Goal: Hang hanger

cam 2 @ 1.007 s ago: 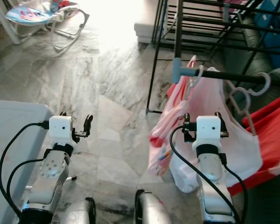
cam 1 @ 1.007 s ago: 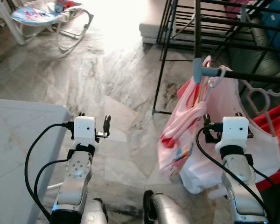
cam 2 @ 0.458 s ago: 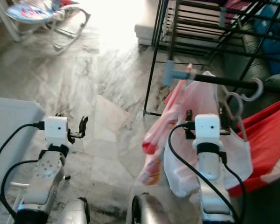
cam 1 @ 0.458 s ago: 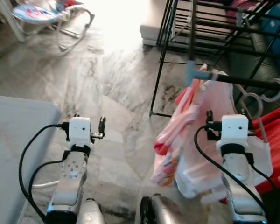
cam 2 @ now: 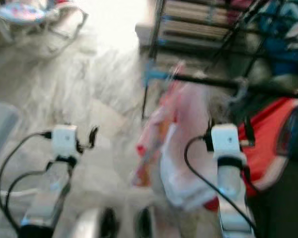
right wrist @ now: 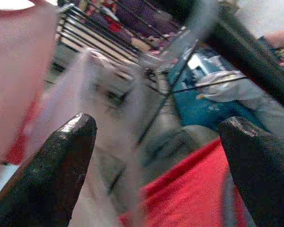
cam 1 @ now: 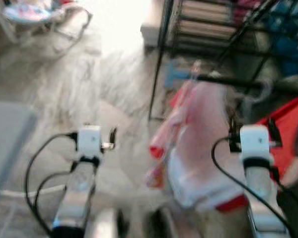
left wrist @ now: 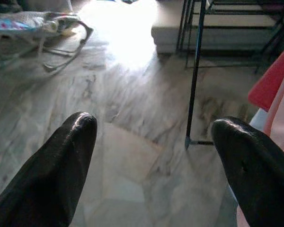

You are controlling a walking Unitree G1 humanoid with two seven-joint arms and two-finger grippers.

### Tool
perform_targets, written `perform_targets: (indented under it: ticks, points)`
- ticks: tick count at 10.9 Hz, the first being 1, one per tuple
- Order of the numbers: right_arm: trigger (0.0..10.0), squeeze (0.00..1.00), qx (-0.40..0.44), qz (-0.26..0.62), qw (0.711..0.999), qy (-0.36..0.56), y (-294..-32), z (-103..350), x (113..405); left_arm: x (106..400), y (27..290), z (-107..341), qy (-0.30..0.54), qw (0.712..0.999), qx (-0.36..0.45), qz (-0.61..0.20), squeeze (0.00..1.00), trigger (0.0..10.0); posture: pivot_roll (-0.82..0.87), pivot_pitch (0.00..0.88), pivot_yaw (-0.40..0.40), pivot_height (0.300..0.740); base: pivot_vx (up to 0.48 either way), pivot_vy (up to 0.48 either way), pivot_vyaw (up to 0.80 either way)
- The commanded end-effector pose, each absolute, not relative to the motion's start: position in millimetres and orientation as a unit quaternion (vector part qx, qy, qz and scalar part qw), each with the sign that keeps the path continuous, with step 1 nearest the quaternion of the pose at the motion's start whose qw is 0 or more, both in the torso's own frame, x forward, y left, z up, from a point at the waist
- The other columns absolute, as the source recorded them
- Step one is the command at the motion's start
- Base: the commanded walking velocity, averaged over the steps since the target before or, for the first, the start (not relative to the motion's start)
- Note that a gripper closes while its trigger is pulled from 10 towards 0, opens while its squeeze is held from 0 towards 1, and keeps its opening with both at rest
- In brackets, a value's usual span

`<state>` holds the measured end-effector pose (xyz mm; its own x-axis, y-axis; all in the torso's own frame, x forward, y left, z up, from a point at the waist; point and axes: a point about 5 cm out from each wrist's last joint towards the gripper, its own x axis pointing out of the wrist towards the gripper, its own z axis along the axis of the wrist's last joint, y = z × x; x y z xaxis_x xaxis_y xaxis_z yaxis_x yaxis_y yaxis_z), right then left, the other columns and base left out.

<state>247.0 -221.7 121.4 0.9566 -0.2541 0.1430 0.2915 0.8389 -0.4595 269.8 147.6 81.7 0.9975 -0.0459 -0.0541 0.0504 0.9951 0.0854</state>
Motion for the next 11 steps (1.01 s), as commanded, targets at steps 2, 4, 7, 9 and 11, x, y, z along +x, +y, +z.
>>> perform_targets:
  ticks: [2,4,7,9,11]
  points:
    - [10.0,0.00,-0.248,-0.144,0.957,-0.035,-228.7,121.6,251.3,268.8,142.5,79.7,0.032,0.999,0.035,-0.027,0.00,10.0,-0.04,0.223,-0.046,0.740,0.000,0.000,0.00]
    - [10.0,0.00,-0.235,-0.130,0.963,-0.033,-227.7,121.3,256.7,268.8,143.1,79.6,0.033,0.999,0.032,-0.026,0.00,10.0,-0.03,0.222,-0.045,0.740,0.000,0.000,0.00]
    - [10.0,0.00,-0.199,-0.083,0.976,-0.014,-218.3,113.7,263.7,269.1,144.6,79.3,0.036,0.999,0.029,-0.024,0.00,10.0,-0.03,0.223,-0.042,0.740,0.000,0.000,0.00]
    - [10.0,0.00,-0.188,-0.065,0.980,-0.013,-213.5,111.5,266.9,269.2,145.1,78.1,0.044,0.998,0.024,-0.026,0.00,10.0,-0.03,0.227,-0.041,0.740,0.000,0.364,0.00]
    - [10.0,0.00,-0.185,-0.071,0.980,-0.009,-213.0,111.0,270.4,269.4,143.0,78.5,0.043,0.998,0.028,-0.040,0.00,10.0,-0.02,0.226,-0.042,0.740,0.000,0.480,0.00]
